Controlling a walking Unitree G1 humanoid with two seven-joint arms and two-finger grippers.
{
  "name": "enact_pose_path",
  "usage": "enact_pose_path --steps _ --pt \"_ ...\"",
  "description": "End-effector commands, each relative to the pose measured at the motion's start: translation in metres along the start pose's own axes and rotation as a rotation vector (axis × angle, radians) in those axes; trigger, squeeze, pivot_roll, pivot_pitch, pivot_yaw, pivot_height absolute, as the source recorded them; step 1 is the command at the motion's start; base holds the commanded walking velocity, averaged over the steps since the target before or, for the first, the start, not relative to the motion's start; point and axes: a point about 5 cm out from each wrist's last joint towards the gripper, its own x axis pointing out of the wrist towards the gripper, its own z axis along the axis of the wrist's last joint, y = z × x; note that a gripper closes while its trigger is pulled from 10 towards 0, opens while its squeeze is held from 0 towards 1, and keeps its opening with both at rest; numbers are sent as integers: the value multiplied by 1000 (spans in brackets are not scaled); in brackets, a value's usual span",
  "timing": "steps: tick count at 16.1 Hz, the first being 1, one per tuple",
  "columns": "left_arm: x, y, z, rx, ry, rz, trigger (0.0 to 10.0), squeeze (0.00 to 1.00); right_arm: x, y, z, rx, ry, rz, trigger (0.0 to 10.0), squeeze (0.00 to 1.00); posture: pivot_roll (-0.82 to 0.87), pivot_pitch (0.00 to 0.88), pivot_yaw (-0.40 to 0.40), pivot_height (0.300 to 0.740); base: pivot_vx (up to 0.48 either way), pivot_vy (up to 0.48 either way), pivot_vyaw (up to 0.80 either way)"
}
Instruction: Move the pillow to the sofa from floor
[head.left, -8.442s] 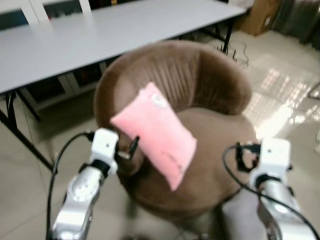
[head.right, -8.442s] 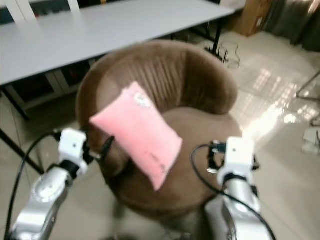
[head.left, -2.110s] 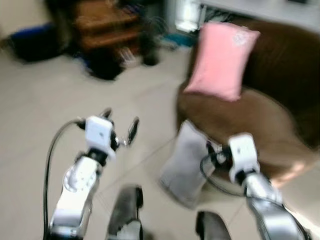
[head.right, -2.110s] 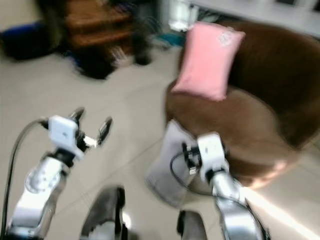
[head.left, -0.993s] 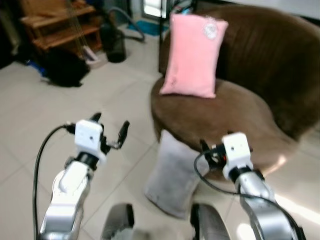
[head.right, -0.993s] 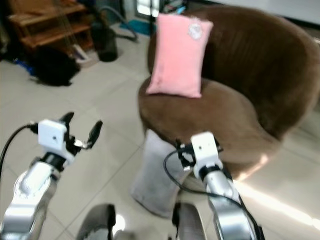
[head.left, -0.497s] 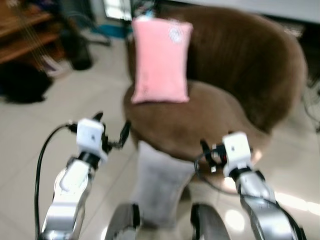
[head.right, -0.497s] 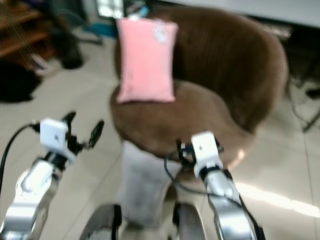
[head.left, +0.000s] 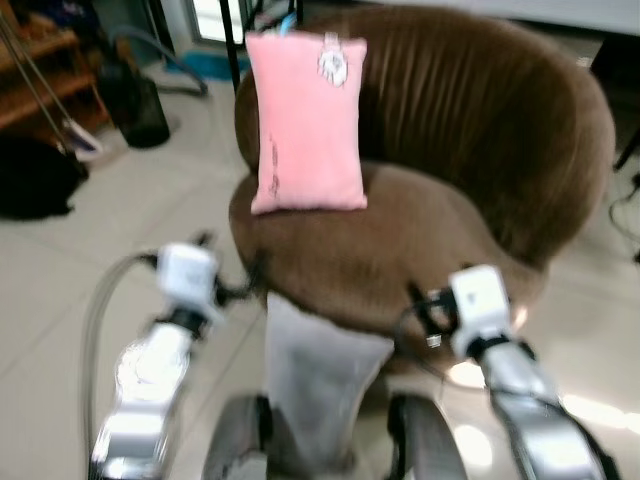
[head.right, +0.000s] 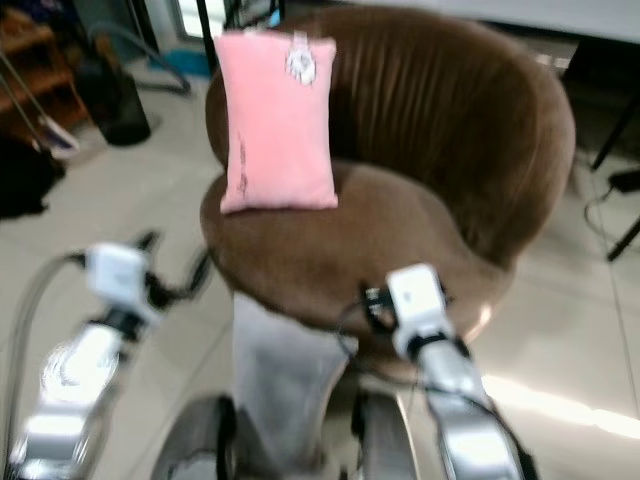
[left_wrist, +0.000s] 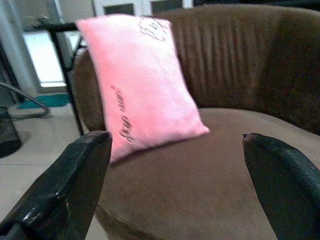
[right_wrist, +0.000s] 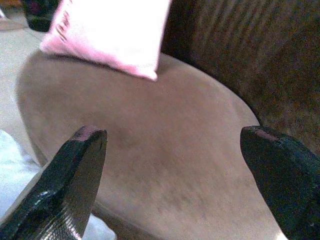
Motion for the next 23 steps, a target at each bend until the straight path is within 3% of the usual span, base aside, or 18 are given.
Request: enact_pose_path --steps 1,5,6,7,10,12,14,16,17,18,21,23 --pt "-3 7 0 27 7 8 10000 0 2 6 -1 24 0 37 10000 0 9 57 22 536 0 0 0" --pt "-1 6 -5 84 23 -18 10000 0 20 8 -15 138 43 61 10000 0 1 80 20 536 0 0 0" --pt "-2 2 -7 78 38 -34 10000 0 28 10 -23 123 82 69 10000 816 -5 93 18 536 0 0 0" --pt "-3 -2 -10 71 58 -64 10000 0 33 12 -31 158 128 84 10000 1000 -11 115 10 536 0 0 0" --pt "-17 -16 -21 108 121 -178 10000 0 49 17 -64 304 311 79 10000 1000 43 173 -22 536 0 0 0" --pt "-29 -11 -22 111 130 -184 10000 0 50 22 -77 359 369 43 10000 1000 101 205 -28 536 0 0 0" --pt "-55 -1 -30 116 187 -273 10000 0 49 32 -91 480 433 -10 10000 1000 169 257 16 536 0 0 0" --pt "-68 2 -33 136 209 -308 10000 0 52 35 -92 569 423 -46 10000 1000 206 274 64 536 0 0 0" --pt "-75 0 -35 123 219 -361 10000 0 56 36 -88 672 372 -76 10000 1000 232 292 96 536 0 0 0" --pt "-79 -3 -35 115 215 -397 10000 0 58 37 -84 718 327 -82 10000 1000 259 298 109 536 0 0 0" --pt "-87 -6 -36 109 198 -448 10000 0 60 38 -82 748 262 -107 10000 1000 303 301 128 536 0 0 0" --pt "-92 -8 -37 87 162 -453 10000 0 60 25 -78 760 177 -196 10000 1000 319 312 139 536 0 0 0"
